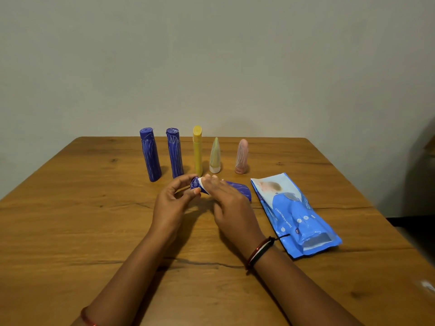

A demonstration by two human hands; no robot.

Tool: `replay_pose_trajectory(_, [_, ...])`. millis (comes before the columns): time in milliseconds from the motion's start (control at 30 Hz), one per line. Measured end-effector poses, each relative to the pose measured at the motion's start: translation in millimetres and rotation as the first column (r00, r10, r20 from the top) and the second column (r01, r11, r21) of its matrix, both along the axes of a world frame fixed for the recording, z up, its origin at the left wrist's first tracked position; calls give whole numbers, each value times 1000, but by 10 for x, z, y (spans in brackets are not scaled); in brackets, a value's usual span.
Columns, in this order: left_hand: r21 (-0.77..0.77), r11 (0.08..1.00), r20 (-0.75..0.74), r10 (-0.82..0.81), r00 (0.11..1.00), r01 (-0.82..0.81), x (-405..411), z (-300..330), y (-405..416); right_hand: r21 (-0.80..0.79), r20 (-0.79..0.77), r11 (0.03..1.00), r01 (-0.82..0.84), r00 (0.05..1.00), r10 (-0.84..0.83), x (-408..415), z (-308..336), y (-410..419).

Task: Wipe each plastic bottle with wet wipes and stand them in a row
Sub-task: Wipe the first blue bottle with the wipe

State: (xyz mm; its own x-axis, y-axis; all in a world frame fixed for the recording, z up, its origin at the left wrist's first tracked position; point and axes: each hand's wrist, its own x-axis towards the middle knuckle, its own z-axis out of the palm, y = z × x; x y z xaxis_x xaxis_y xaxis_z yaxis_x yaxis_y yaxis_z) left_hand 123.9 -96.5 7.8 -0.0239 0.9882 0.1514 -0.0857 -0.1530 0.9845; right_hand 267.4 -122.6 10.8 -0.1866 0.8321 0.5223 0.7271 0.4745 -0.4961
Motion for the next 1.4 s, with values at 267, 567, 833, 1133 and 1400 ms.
replay_pose_trajectory(267, [94, 996, -175, 16, 984, 0, -2, 58, -33, -87, -10, 985, 151, 988, -153, 61, 25, 48])
replay_pose_trajectory(567, [161, 987, -88, 18, 996, -4, 45, 51, -63, 86, -103, 990, 111, 989, -102, 73, 34, 25])
replay_pose_trajectory(833, [204, 977, -116, -37, 993, 61, 40, 70, -71, 19, -108, 995, 100, 989, -98, 105, 17, 93])
replay_pose_trajectory(1133, [250, 968, -253, 61, 965, 4, 9, 3, -45, 108, -20, 994, -11, 1000, 14, 8, -45, 40])
replay_pose_trajectory(1400, [172, 985, -217, 67, 974, -29, -24, 50, -33, 75, -89, 997, 0, 996, 7, 342, -33, 102])
